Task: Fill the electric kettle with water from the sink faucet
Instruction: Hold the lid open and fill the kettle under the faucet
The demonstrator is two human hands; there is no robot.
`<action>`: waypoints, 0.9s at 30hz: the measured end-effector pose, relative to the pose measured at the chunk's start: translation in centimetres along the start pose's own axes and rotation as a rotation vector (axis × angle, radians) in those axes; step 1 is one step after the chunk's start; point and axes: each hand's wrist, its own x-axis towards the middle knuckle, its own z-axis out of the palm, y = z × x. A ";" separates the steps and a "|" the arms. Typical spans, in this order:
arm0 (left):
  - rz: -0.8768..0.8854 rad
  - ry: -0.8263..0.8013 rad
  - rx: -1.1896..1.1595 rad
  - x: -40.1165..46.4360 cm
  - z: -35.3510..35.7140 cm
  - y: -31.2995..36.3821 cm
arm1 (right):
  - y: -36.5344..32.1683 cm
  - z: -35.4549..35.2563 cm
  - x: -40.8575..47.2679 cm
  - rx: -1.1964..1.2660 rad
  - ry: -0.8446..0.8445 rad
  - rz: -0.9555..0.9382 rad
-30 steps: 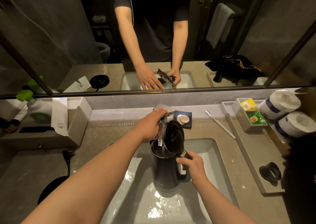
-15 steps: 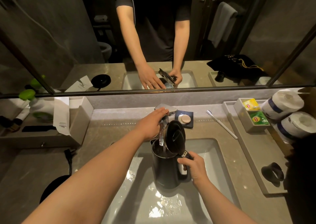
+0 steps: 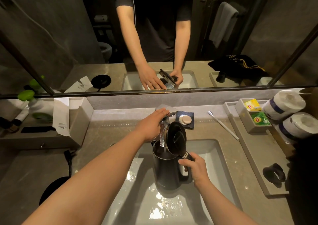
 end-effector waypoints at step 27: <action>-0.017 -0.029 -0.027 -0.1 -0.3 0.1 | -0.5 0.2 0.0 0.015 -0.004 0.014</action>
